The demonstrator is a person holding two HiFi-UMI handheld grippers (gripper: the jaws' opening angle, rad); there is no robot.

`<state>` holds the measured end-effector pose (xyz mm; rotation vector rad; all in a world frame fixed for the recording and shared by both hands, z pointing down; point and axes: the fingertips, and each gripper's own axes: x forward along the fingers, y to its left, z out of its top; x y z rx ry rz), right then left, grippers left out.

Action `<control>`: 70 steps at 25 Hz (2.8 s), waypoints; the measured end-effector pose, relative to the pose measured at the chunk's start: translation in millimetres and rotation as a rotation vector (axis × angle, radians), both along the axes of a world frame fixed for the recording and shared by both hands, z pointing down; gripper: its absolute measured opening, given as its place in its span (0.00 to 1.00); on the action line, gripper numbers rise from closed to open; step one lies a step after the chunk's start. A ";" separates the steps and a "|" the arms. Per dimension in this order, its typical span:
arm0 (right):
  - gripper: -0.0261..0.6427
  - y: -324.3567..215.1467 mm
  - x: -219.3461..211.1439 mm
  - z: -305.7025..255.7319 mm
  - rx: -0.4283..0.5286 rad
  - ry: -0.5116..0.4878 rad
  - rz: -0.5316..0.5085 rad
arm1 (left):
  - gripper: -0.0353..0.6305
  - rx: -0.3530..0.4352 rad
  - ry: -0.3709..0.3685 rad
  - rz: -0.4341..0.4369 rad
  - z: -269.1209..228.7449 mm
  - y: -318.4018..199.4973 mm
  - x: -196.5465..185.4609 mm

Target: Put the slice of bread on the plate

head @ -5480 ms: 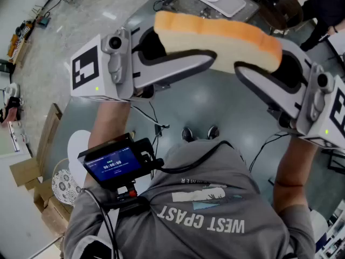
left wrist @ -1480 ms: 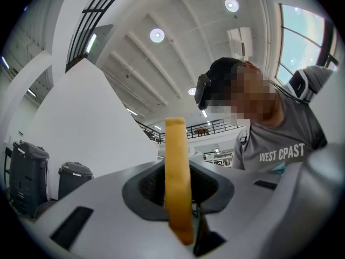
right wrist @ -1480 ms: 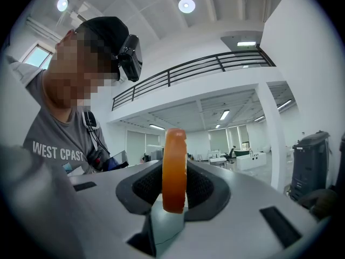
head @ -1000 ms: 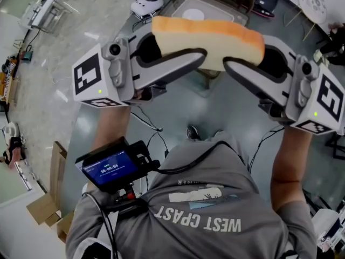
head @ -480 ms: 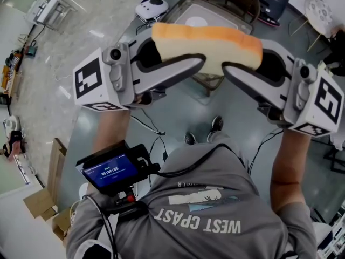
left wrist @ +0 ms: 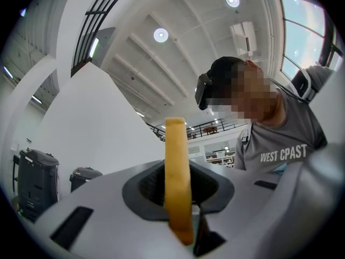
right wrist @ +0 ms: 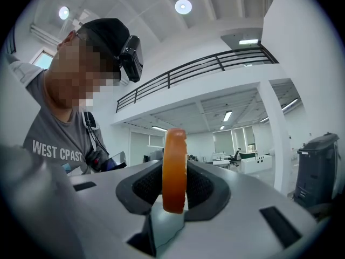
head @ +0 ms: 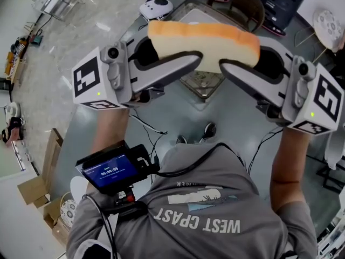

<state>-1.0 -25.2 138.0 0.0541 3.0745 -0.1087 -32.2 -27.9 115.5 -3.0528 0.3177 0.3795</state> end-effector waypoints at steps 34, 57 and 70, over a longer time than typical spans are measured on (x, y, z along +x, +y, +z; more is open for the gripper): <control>0.18 -4.5 1.1 1.1 -0.015 0.002 0.033 | 0.19 -0.014 0.006 0.009 1.6 -5.4 1.0; 0.18 -12.8 1.7 1.8 -0.024 0.058 0.204 | 0.19 0.023 0.026 0.077 6.8 -17.9 -0.5; 0.18 -26.3 1.8 9.1 -0.065 0.027 0.139 | 0.23 -0.032 0.024 -0.019 23.4 -35.3 -27.7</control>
